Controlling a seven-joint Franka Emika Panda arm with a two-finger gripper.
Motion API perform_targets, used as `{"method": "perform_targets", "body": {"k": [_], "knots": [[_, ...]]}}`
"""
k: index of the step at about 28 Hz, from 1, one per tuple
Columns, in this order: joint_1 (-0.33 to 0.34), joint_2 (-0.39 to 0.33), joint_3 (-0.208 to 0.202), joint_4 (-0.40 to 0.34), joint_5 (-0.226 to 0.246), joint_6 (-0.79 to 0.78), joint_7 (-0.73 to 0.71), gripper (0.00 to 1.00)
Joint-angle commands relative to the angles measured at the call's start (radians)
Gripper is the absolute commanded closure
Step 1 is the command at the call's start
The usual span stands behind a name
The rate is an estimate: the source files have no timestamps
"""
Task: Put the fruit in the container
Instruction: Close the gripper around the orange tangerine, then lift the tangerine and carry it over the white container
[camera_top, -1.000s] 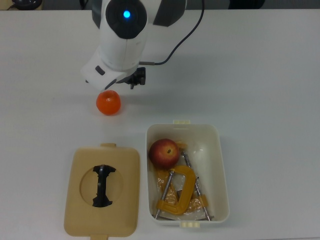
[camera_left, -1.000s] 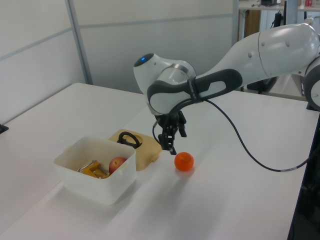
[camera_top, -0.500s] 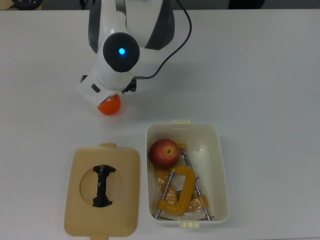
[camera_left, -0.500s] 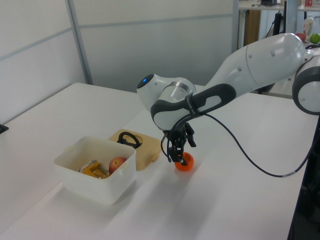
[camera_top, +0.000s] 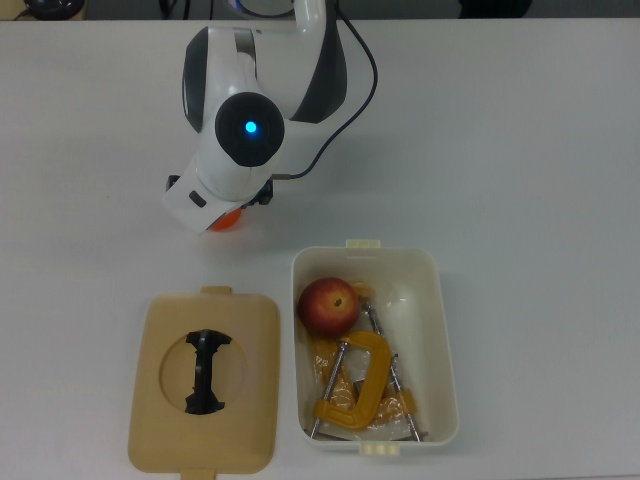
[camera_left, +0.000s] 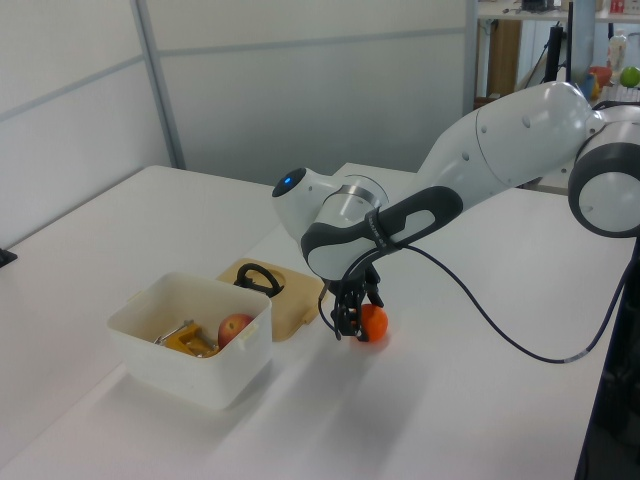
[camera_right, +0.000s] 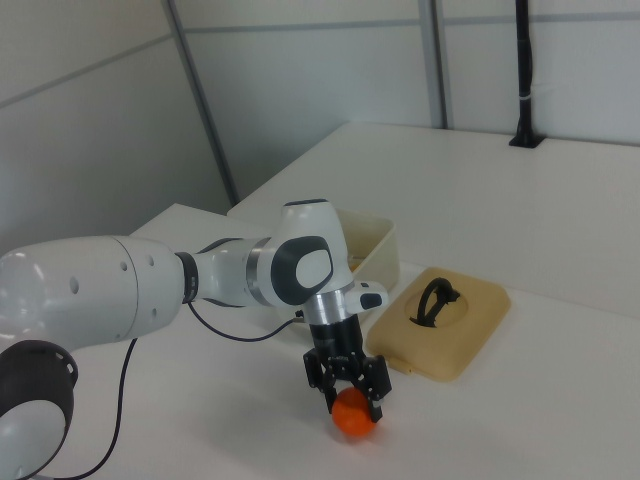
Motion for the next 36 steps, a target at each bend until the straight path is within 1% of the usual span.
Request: {"method": "perform_targets", "body": {"k": [1,3,4,6,7,10,11,12,14,16,19,20,21,23,25,26,27,28,29,30,32,33,34,36], "knots": [[0.004,-0.010,-0.006,0.002,-0.005,0.015,-0.065,0.77],[0.002,-0.014,-0.006,0.006,0.001,0.015,-0.065,0.88],[0.002,-0.019,-0.006,0.008,0.004,0.015,-0.063,0.92],[0.002,-0.034,-0.006,0.015,0.015,0.015,-0.060,0.93],[0.002,-0.045,-0.006,0.037,0.033,0.015,-0.056,0.93],[0.002,-0.053,-0.006,0.063,0.082,0.017,-0.053,0.93],[0.002,-0.056,-0.006,0.095,0.112,0.024,-0.053,0.93],[0.002,-0.057,-0.006,0.117,0.123,0.034,-0.053,0.93],[0.002,-0.062,-0.003,0.141,0.140,0.066,-0.050,0.93],[0.004,-0.066,0.003,0.155,0.169,0.139,-0.043,0.93],[0.011,-0.066,0.006,0.155,0.182,0.266,-0.014,0.92],[0.014,-0.066,0.017,0.154,0.182,0.350,0.015,0.90],[0.014,-0.065,0.023,0.154,0.182,0.386,0.033,0.89],[0.016,-0.062,0.040,0.154,0.176,0.435,0.064,0.86],[0.019,-0.056,0.067,0.155,0.165,0.472,0.097,0.85],[0.027,-0.054,0.075,0.157,0.160,0.480,0.105,0.84],[0.036,-0.053,0.080,0.158,0.156,0.492,0.114,0.79],[0.045,-0.053,0.081,0.157,0.154,0.507,0.122,0.72],[0.053,-0.053,0.081,0.158,0.154,0.521,0.133,0.62],[0.062,-0.054,0.083,0.157,0.153,0.540,0.165,0.34],[0.079,-0.054,0.083,0.158,0.151,0.541,0.194,0.08],[0.083,-0.057,0.083,0.157,0.147,0.540,0.199,0.00],[0.086,-0.063,0.083,0.157,0.134,0.535,0.199,0.00],[0.085,-0.068,0.081,0.158,0.130,0.528,0.199,0.00]]}}
